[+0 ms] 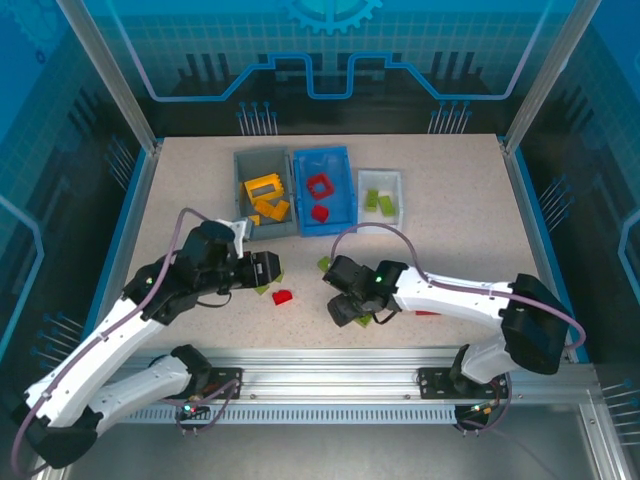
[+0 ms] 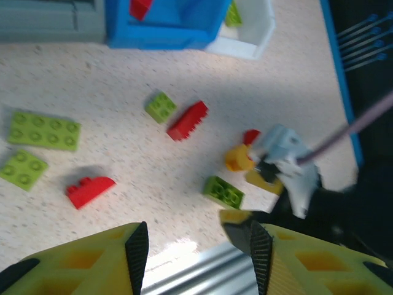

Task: Sort the legos into containers by color

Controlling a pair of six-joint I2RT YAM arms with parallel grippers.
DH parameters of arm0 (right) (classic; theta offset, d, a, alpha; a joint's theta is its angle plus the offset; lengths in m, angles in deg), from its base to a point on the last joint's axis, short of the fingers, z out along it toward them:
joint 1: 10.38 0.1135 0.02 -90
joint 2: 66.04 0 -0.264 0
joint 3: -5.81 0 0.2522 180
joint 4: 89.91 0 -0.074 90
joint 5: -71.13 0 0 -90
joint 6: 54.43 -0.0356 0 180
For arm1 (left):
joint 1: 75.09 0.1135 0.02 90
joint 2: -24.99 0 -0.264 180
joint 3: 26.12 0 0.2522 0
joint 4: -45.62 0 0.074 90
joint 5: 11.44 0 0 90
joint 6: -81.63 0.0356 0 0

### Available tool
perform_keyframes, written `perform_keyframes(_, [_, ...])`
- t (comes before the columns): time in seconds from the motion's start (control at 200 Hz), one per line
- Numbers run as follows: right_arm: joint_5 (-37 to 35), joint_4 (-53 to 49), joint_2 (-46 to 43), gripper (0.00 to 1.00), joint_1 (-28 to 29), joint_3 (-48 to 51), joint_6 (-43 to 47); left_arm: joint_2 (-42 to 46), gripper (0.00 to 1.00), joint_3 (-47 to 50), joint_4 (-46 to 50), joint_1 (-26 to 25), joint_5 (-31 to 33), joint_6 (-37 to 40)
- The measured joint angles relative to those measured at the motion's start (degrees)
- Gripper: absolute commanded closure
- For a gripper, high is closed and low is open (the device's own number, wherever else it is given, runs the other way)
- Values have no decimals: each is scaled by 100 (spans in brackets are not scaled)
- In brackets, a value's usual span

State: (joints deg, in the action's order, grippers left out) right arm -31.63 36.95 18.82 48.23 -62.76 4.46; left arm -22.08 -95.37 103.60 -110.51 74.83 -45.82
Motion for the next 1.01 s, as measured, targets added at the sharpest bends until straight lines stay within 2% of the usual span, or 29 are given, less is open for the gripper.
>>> perform_keyframes(0.18, [280,-114,632,33,-323,-184,459,275,49,81,0,0,-356,-190])
perform_keyframes(0.315, [291,-146,938,36,-354,-208,575,280,49,83,0,0,-420,-284])
perform_keyframes(0.55, [271,-221,1294,51,-350,-339,634,212,49,83,0,0,-474,-310])
perform_keyframes(0.76, [184,-223,1331,65,-299,-341,557,203,49,83,-2,0,-474,-317])
perform_keyframes(0.88, [28,-321,1193,67,-291,-376,479,201,49,81,-22,0,-472,-319])
perform_keyframes(1.005, [-70,-557,542,68,-566,-640,446,-33,49,-136,-57,0,-472,-319])
